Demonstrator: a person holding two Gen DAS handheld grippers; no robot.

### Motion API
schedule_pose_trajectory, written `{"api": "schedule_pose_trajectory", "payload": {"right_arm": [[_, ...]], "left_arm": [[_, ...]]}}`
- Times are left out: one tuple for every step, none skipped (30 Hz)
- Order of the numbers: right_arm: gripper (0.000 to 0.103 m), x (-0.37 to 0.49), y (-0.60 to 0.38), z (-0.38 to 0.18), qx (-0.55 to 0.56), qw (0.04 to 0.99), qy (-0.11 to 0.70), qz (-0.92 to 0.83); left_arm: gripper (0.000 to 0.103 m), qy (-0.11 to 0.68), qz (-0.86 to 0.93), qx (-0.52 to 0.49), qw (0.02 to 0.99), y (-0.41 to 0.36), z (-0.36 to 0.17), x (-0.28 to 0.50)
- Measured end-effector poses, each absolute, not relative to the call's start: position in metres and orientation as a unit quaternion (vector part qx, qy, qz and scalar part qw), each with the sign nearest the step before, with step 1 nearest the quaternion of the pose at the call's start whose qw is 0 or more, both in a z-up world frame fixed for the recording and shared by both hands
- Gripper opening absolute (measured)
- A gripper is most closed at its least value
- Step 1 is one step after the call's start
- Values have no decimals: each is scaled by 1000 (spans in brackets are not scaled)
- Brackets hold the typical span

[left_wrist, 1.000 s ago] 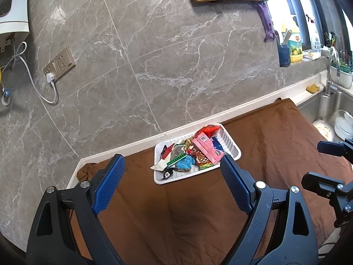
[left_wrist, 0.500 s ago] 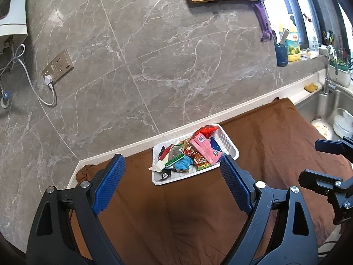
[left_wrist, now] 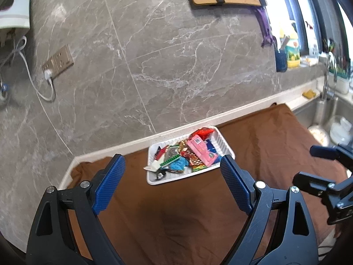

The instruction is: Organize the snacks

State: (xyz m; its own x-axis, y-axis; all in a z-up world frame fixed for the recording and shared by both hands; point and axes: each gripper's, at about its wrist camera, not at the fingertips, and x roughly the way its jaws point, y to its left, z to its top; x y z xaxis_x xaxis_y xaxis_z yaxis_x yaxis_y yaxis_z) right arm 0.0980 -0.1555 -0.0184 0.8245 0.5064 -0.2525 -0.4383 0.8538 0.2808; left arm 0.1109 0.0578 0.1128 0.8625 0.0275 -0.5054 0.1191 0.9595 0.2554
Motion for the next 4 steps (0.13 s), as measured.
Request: {"api": "schedule_pose_trajectory", "payload": {"right_arm": [[97, 99, -155, -20, 107, 949, 162, 248], [97, 99, -155, -20, 107, 949, 162, 247], [97, 99, -155, -21, 106, 950, 162, 245], [97, 99, -155, -21, 106, 950, 163, 243]], "left_arm": [[88, 264, -25, 134, 955, 60, 113, 111], [88, 266, -28, 132, 954, 61, 113, 113], [88, 268, -30, 135, 954, 61, 112, 114], [88, 271, -26, 138, 952, 62, 110, 117]]}}
